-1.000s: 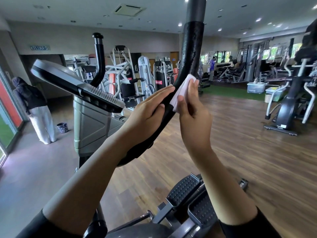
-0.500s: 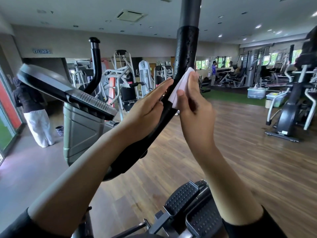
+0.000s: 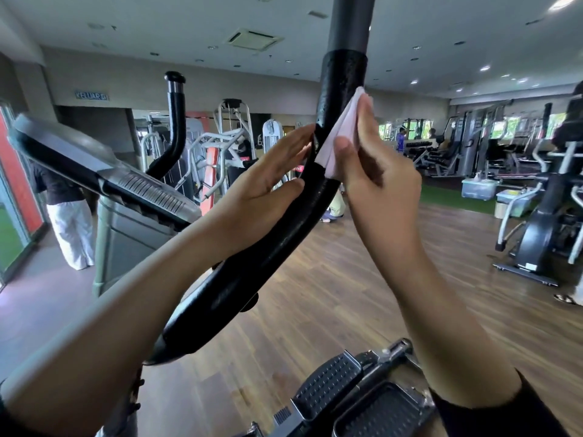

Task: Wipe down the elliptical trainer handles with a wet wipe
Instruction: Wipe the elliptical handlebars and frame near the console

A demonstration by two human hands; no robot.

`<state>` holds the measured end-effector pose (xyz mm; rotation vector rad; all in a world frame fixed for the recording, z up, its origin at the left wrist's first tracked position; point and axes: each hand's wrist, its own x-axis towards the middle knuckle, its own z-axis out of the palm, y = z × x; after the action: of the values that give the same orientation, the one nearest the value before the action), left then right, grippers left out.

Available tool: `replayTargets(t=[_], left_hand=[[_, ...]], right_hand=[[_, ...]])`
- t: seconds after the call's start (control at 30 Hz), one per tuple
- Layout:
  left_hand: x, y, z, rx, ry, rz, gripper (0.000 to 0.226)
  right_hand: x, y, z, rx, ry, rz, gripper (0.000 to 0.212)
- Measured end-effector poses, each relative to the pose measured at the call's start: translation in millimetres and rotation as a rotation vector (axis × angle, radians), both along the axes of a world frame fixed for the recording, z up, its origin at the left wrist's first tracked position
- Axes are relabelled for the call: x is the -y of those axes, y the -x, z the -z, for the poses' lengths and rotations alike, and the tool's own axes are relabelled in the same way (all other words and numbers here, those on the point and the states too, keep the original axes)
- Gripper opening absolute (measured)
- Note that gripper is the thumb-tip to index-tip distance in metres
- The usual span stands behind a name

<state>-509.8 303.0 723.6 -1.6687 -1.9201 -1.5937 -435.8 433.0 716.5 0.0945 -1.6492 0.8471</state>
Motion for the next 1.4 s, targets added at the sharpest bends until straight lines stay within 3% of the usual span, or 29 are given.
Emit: replayTargets(t=[0.23, 0.37, 0.5, 0.9, 1.03, 1.17, 1.3, 1.4], left_hand=[[-6.5, 6.7, -1.5, 0.049, -0.039, 0.102, 0.061], [-8.1, 17.9, -6.6, 0.075, -0.035, 0.204, 0.063], [-8.5, 30.7, -6.1, 0.05, -0.013, 0.302, 0.069], [3.3, 45.9, 21.8, 0.245, -0.037, 0.546, 0.051], [12.5, 42.2, 26.4, 0.343, -0.028, 0.559, 0.048], [27.0, 37.9, 32.3, 0.388, -0.007, 0.576, 0.043], [36.5, 36.2, 36.7, 0.402, 0.008, 0.555, 0.041], [41.0, 35.1, 37.1, 0.381, 0.02, 0.498, 0.041]], right_hand=[[-3.7, -2.0, -12.3, -0.002, -0.035, 0.019, 0.046], [0.2, 0.6, -4.5, -0.015, -0.062, 0.1, 0.046], [4.7, 5.6, -37.4, -0.03, -0.081, 0.258, 0.046], [43.3, 6.6, -18.7, 0.032, -0.002, 0.499, 0.044], [48.3, 11.5, -44.4, 0.064, -0.066, 0.678, 0.045], [56.8, 9.1, -27.6, 0.142, -0.144, 0.806, 0.048], [63.3, 5.2, -10.5, 0.235, -0.15, 0.822, 0.049], [62.1, 6.0, -31.8, 0.241, -0.163, 0.795, 0.05]])
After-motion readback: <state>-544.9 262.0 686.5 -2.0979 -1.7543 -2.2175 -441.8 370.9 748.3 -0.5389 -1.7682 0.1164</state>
